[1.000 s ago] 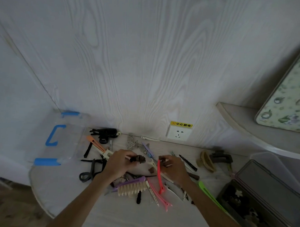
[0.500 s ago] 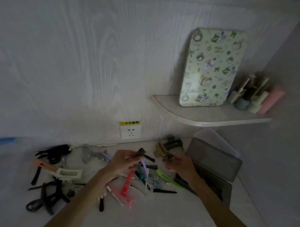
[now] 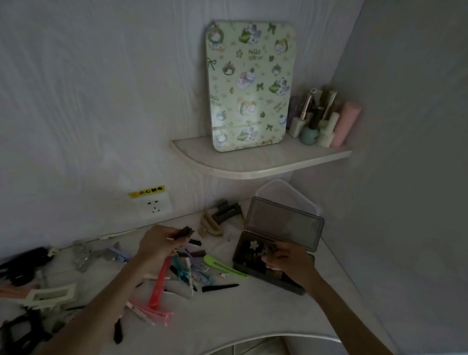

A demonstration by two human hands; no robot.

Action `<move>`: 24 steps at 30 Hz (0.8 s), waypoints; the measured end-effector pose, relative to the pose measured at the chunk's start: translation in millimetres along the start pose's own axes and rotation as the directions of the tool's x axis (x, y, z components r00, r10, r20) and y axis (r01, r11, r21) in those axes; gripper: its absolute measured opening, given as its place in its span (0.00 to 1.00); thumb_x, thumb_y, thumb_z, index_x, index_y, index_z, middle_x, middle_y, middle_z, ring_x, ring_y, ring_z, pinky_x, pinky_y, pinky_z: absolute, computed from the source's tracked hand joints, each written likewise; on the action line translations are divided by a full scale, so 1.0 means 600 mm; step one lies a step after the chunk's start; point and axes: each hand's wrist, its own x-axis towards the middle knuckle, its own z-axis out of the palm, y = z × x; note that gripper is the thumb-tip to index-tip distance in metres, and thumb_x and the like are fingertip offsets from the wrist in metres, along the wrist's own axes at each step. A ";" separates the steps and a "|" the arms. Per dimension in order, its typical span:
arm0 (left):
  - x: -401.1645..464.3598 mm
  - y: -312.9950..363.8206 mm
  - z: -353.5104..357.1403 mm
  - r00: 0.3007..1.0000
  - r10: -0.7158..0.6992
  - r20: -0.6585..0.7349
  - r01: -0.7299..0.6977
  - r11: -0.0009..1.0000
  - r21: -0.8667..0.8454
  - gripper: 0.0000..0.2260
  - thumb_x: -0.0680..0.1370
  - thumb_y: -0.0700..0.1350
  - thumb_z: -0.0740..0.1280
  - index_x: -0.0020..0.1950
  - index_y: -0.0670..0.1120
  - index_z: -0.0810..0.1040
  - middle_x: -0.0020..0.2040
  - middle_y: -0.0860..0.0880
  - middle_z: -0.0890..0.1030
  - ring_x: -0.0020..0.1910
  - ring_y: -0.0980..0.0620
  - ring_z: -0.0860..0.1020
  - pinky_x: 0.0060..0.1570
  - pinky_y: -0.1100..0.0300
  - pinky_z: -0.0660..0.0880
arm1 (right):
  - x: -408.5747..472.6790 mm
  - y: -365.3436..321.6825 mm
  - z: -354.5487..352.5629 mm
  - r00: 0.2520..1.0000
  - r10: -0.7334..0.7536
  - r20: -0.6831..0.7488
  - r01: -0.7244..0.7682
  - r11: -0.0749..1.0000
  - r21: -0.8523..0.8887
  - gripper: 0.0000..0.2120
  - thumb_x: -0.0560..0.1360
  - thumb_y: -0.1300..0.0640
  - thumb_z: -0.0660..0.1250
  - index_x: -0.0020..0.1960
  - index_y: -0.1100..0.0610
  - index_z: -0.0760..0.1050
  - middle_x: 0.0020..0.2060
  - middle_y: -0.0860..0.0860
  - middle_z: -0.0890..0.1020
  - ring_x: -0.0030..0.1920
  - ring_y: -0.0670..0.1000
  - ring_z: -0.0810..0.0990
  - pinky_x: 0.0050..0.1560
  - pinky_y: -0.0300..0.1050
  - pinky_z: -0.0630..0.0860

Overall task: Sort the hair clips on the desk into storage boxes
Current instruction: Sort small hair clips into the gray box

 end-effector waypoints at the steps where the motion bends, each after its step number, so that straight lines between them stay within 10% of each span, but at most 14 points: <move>1: 0.001 0.008 0.000 0.999 -0.027 0.023 0.029 0.995 -0.093 0.08 0.72 0.43 0.72 0.47 0.41 0.84 0.20 0.57 0.76 0.20 0.63 0.74 0.29 0.66 0.72 | 0.002 -0.004 0.004 1.000 0.001 0.010 -0.001 1.000 0.012 0.20 0.68 0.70 0.71 0.59 0.68 0.74 0.36 0.55 0.82 0.32 0.46 0.83 0.36 0.35 0.80; 4: -0.008 0.058 0.015 0.989 -0.024 0.148 0.068 0.951 -0.300 0.08 0.73 0.41 0.71 0.50 0.41 0.83 0.27 0.53 0.79 0.27 0.60 0.76 0.29 0.68 0.75 | 0.004 -0.017 0.012 1.000 -0.025 0.002 0.025 1.000 -0.009 0.19 0.69 0.69 0.71 0.59 0.65 0.75 0.35 0.54 0.81 0.30 0.43 0.82 0.35 0.34 0.80; 12: -0.015 0.147 0.134 0.911 0.228 0.344 -0.249 0.968 0.020 0.11 0.75 0.48 0.68 0.53 0.44 0.82 0.49 0.43 0.84 0.47 0.46 0.82 0.49 0.50 0.79 | -0.008 -0.013 -0.037 0.968 -0.244 -0.051 0.197 0.874 -0.445 0.19 0.67 0.63 0.74 0.57 0.54 0.78 0.43 0.54 0.84 0.44 0.49 0.82 0.50 0.39 0.78; 24: -0.016 0.095 0.134 0.864 0.162 0.476 -0.129 0.986 -0.101 0.22 0.73 0.42 0.71 0.67 0.49 0.73 0.66 0.47 0.74 0.60 0.52 0.77 0.58 0.63 0.74 | -0.002 -0.012 -0.020 0.960 -0.274 0.061 0.264 0.806 -0.529 0.18 0.68 0.63 0.73 0.56 0.52 0.78 0.47 0.50 0.80 0.45 0.42 0.78 0.48 0.36 0.75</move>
